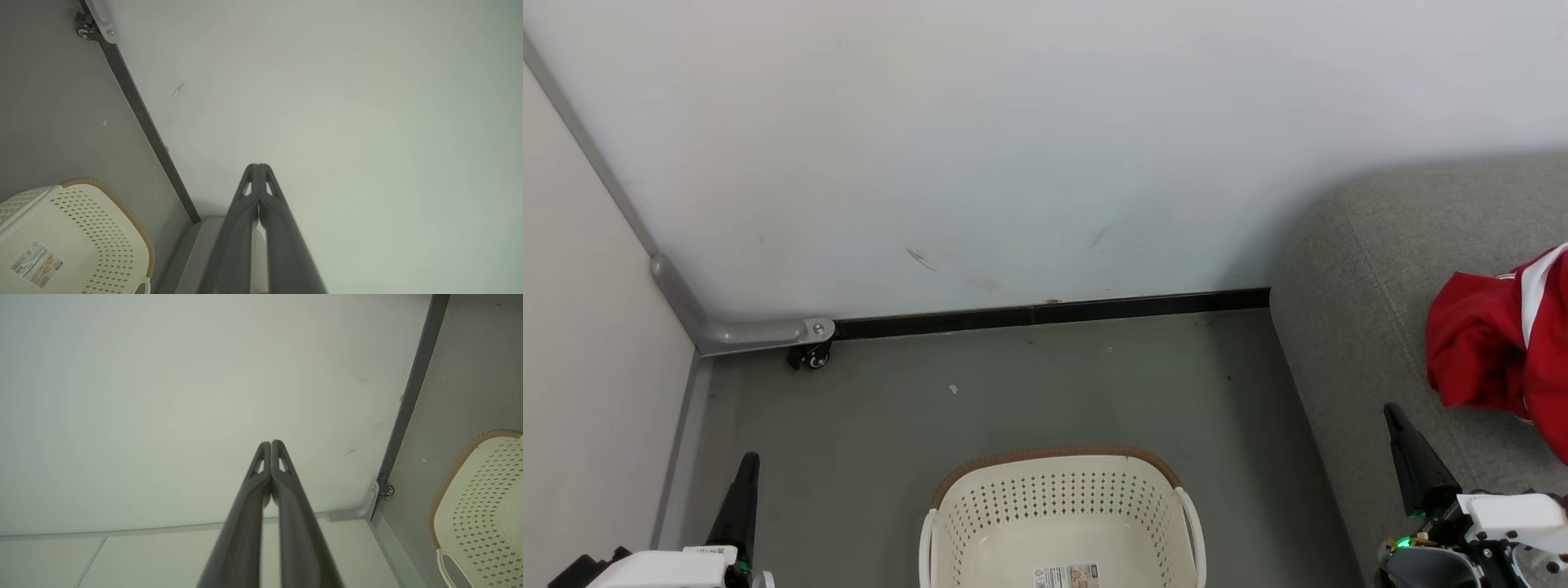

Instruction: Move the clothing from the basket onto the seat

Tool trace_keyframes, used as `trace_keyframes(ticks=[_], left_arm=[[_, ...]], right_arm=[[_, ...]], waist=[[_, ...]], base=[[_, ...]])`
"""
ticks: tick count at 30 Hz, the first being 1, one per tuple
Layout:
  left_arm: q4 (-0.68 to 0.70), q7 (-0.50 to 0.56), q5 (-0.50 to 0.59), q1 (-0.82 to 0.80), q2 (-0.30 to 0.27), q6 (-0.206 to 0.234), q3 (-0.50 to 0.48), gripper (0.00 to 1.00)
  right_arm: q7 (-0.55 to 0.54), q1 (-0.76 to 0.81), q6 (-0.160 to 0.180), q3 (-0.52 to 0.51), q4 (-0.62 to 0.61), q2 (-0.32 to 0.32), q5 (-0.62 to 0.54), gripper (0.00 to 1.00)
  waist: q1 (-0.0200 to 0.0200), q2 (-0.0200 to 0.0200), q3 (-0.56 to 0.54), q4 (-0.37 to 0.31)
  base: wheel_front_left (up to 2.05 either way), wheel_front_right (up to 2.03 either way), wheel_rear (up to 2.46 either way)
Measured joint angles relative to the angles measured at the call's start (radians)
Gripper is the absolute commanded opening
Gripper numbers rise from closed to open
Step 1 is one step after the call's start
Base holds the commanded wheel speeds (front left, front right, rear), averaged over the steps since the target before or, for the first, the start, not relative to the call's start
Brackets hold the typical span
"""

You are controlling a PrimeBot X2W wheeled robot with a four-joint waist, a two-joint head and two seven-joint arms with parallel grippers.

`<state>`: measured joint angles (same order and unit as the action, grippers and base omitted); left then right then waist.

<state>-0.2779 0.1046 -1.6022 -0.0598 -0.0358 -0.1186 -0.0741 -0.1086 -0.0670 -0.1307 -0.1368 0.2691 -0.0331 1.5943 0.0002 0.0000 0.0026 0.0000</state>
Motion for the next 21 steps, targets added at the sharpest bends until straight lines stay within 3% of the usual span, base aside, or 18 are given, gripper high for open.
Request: trace_keyframes(ticks=[21], left_arm=[[-0.001, 0.0, 0.0, 0.0, 0.0, -0.003, -0.001, 0.0]], right_arm=[[0.0, 0.0, 0.0, 0.0, 0.0, 0.0, 0.0, 0.0]], waist=[[0.0, 0.0, 0.0, 0.0]], base=[[0.0, 0.0, 0.0]])
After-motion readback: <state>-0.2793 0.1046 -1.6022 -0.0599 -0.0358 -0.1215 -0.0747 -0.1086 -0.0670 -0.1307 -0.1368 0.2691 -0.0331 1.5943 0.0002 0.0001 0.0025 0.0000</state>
